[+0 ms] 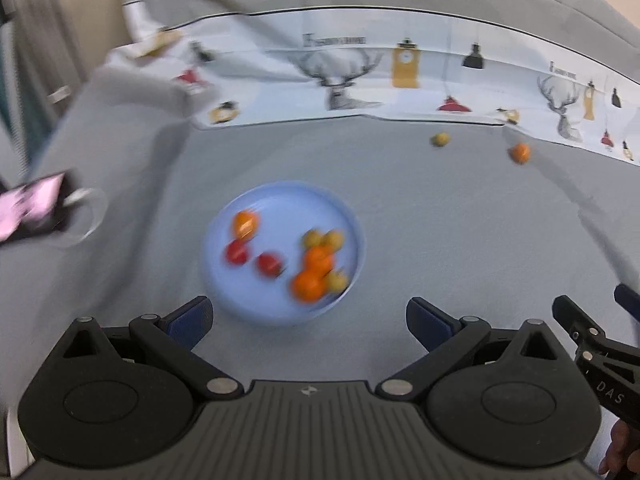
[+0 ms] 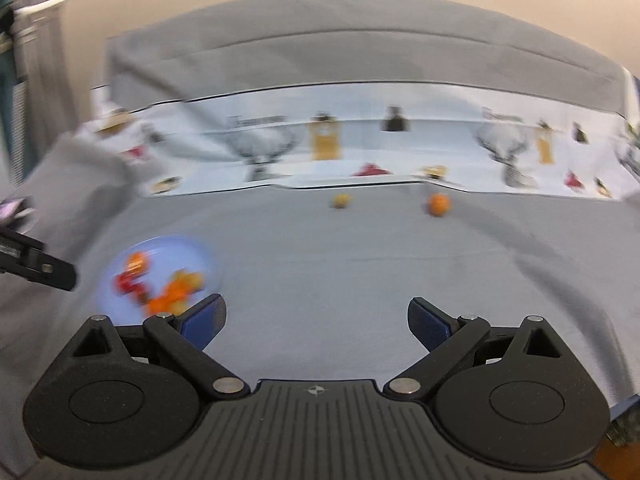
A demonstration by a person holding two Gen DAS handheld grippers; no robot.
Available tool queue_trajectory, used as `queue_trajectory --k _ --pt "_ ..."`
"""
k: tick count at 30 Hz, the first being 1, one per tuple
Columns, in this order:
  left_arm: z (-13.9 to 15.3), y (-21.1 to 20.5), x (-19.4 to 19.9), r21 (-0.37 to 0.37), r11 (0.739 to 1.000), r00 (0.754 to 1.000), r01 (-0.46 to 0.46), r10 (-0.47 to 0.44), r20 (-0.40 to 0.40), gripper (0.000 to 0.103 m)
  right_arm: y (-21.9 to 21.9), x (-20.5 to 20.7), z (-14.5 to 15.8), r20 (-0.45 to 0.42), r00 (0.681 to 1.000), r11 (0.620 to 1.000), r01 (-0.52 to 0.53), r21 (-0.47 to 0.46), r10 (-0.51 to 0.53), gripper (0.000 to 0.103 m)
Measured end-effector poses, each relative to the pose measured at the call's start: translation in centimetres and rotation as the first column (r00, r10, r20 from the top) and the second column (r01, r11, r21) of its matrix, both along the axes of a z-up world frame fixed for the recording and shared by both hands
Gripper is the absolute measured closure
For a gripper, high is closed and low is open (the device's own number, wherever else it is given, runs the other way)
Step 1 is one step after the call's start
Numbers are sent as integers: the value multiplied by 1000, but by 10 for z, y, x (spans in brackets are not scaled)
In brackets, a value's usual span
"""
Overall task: Organize fruits
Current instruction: 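Move both tools toward the remaining orange and yellow fruit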
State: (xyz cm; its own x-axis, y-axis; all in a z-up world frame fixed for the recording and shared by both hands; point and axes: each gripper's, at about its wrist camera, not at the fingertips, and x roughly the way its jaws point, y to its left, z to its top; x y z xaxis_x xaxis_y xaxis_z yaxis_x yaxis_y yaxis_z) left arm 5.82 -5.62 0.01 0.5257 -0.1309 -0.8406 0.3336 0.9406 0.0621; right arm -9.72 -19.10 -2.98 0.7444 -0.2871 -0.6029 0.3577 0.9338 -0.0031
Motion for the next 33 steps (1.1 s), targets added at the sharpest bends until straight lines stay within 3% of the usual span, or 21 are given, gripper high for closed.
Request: queue_trajectory --k 6,16,23,25,27,29,31,32,33 --pt "-32 -101 79 -1 995 995 100 -100 10 0 -91 47 -24 13 991 990 137 -35 -136 5" --pt "-137 -250 214 -17 985 984 173 -174 -35 0 -238 175 -102 -15 972 972 233 -26 -233 4" --pt "-186 -290 273 -29 992 988 123 -125 -86 0 -295 244 -147 -50 973 974 227 8 -226 4" --pt "-202 -296 282 -1 994 988 110 -110 -107 0 -303 259 -159 -82 968 971 239 14 -237 0" --pt "-201 -298 275 -4 994 994 110 -110 -22 0 -305 266 -168 -78 967 970 242 0 -242 0" --pt "-202 -301 274 12 993 993 116 -116 -11 0 -300 270 -172 -47 973 973 224 -52 -226 1" --pt "-200 -298 279 5 994 993 110 -110 -47 0 -300 271 -173 -37 972 972 229 -47 -230 1" --pt "-199 -296 281 -1 995 993 101 -100 -65 11 -300 270 -172 -36 973 973 227 -46 -228 6" --pt "-193 -291 280 -21 996 994 85 -86 -61 23 -299 268 -170 -29 974 973 224 -50 -225 31"
